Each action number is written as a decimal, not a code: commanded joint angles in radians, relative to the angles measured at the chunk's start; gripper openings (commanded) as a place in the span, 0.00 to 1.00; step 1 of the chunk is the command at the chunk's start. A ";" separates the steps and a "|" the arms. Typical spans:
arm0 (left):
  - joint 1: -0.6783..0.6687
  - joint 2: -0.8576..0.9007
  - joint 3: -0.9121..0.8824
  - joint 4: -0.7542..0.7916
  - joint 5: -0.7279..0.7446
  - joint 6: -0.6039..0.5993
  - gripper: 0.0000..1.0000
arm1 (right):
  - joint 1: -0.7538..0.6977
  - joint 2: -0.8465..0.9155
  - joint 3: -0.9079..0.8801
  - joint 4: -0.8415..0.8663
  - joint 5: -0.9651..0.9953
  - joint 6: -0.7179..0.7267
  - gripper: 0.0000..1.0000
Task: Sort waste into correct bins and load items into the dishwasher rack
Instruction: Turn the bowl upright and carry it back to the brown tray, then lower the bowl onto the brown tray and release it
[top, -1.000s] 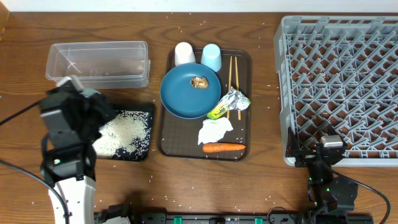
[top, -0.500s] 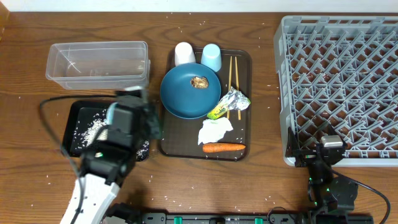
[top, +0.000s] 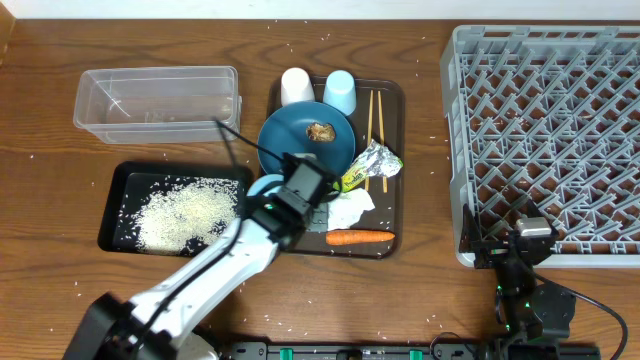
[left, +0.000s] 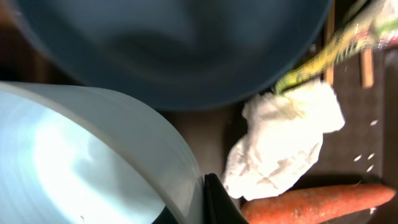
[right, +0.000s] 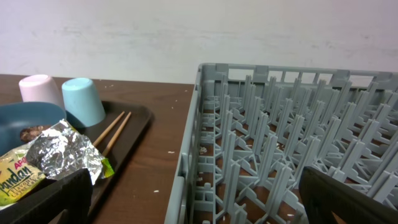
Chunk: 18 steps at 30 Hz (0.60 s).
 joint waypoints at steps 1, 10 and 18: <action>-0.034 0.040 0.018 0.008 -0.009 -0.031 0.06 | 0.015 -0.002 -0.002 -0.003 0.003 0.000 0.99; -0.050 0.056 0.017 -0.008 0.006 -0.052 0.06 | 0.015 -0.002 -0.002 -0.003 0.003 0.000 0.99; -0.050 0.057 0.017 -0.032 0.033 -0.052 0.07 | 0.015 -0.002 -0.002 -0.003 0.003 0.000 0.99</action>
